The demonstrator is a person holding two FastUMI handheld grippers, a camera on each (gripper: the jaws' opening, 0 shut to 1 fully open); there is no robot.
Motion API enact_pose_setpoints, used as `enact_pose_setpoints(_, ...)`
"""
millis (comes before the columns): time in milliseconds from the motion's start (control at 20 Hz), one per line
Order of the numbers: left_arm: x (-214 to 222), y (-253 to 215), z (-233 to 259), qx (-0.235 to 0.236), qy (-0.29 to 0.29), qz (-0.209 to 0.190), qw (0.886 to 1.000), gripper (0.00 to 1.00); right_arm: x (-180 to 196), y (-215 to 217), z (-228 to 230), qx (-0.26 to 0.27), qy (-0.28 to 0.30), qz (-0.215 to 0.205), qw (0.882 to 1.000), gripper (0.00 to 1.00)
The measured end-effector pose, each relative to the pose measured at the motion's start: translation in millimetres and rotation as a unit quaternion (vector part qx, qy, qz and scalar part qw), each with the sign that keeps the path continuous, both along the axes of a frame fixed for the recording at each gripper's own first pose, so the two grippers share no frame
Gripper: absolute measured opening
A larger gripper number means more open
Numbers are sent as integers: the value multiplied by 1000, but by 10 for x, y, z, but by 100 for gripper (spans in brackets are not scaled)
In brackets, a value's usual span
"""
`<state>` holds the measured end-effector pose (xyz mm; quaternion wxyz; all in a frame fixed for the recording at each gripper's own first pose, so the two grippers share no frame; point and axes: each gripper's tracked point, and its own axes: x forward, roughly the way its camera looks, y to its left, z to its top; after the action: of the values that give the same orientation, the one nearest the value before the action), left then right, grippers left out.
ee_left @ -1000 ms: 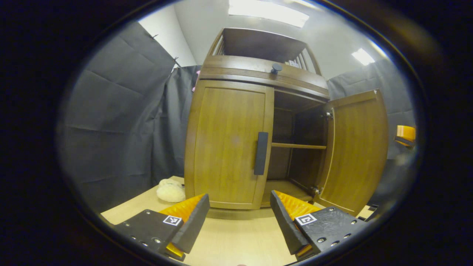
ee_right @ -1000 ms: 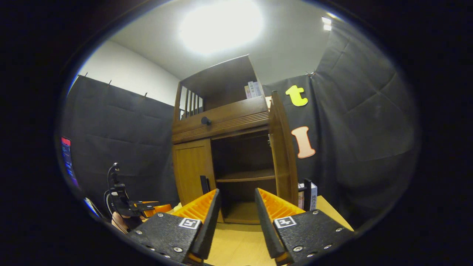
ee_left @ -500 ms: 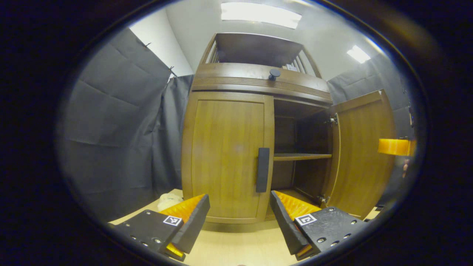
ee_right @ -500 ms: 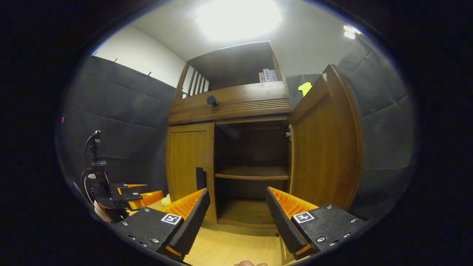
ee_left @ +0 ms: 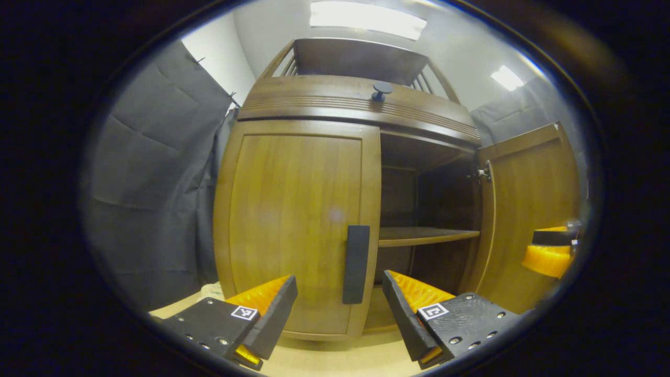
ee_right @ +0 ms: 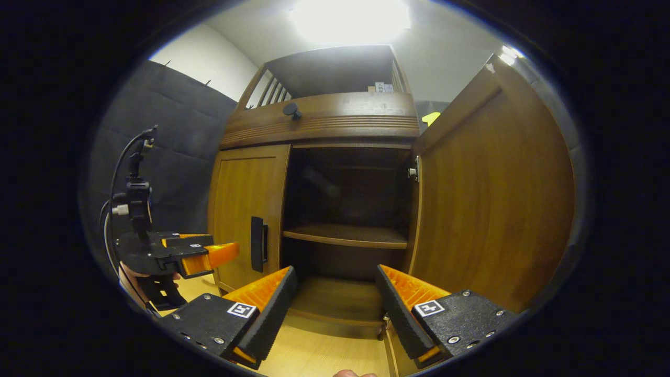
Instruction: Open the right door of the double-door shoe cabinet with the right hand, and open the left door with the left hand.
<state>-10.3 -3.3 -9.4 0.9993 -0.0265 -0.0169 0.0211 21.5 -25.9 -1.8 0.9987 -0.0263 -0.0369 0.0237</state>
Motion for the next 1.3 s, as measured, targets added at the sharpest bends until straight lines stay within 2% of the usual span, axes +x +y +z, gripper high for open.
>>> enact_pose_setpoints(250,1,-4,-12,9,1,9,1000,99,204,-43,-165,20,9,4,1000,94)
enact_pose_setpoints(300,6,4,-16,7,6,7,1000,95,226,-51,-209,20,9,3,1000,94)
enact_pose_setpoints(350,3,-1,-13,6,10,4,1000,95,241,-38,-243,18,11,5,1000,94)
enact_pose_setpoints(400,-9,16,2,6,12,5,1000,99,255,-33,-259,16,15,9,1000,94)
enact_pose_setpoints(450,-18,23,7,10,13,7,1000,94,279,-20,-280,17,19,15,1000,94)
enact_pose_setpoints(500,-50,37,82,13,10,10,1000,99,326,-10,-316,19,24,21,999,94)
enact_pose_setpoints(650,-164,-3,275,20,7,16,1000,67,320,22,-395,20,35,38,998,94)
enact_pose_setpoints(700,-101,-4,176,18,10,10,1000,67,338,38,-428,18,36,41,998,94)
enact_pose_setpoints(750,-118,63,209,15,6,25,1000,75,349,52,-438,17,36,42,998,94)
enact_pose_setpoints(900,-92,67,179,0,6,25,1000,39,380,46,-450,21,37,46,998,94)
enact_pose_setpoints(950,-101,56,207,4,7,25,1000,39,377,36,-445,24,36,46,998,94)
enact_pose_setpoints(1100,-82,52,169,13,15,12,1000,13,363,-23,-453,34,36,39,998,94)
enact_pose_setpoints(1150,-86,16,172,0,13,8,1000,13,358,-44,-445,39,35,36,998,94)
enact_pose_setpoints(1300,-103,37,173,11,21,8,1000,16,318,-135,-429,49,33,27,998,94)
